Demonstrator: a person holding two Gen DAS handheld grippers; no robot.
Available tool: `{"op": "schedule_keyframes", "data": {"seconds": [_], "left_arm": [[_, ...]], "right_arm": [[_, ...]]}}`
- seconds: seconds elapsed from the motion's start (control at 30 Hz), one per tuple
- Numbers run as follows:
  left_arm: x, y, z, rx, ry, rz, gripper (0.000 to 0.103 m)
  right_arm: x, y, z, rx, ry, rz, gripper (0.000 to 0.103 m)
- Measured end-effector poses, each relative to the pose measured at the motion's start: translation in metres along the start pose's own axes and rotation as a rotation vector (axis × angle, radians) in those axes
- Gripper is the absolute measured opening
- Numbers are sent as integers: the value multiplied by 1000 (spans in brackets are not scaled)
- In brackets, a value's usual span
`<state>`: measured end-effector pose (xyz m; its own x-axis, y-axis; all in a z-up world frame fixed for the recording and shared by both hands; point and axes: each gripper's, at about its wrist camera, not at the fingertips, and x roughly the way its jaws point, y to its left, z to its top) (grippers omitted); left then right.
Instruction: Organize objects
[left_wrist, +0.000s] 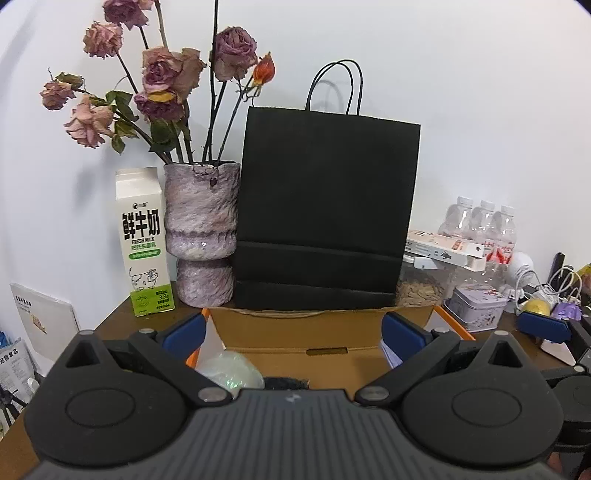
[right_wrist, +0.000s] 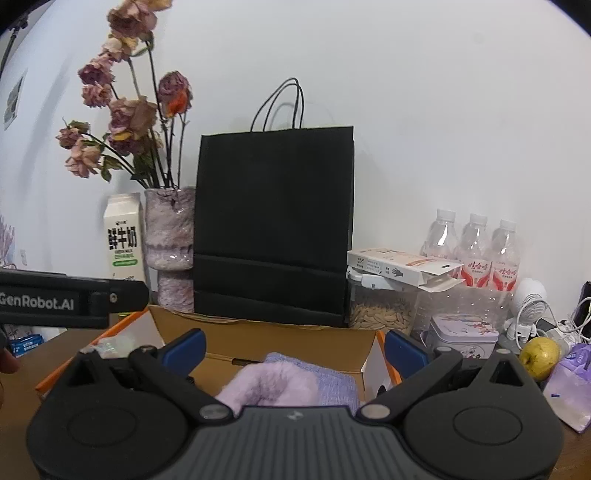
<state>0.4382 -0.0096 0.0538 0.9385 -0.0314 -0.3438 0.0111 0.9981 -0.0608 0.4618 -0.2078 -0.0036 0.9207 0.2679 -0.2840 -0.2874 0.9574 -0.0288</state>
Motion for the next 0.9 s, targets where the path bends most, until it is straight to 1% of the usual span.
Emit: {"op": "schedule_keyframes", "data": {"seconds": [0.23,0.53,0.63,0.8,0.9], "left_arm": [[-40,4,-11,12,14,-6,103],[-109,9,-36,30,48,-37,103],[-133,14,-52,14,85,-48,103],[-167,18,-79,35,151,-43,103],[-188,20,-94,43,173,-36,103]], "right_arm": [[-41,6,-6,-4,6,15,103],[-116,14,-22,-9,33,31,103],[-144,17,-33,8,50,35,103],[-188,25,-53,11,74,40,103],[-209,29,-65,19,95,48,103]]}}
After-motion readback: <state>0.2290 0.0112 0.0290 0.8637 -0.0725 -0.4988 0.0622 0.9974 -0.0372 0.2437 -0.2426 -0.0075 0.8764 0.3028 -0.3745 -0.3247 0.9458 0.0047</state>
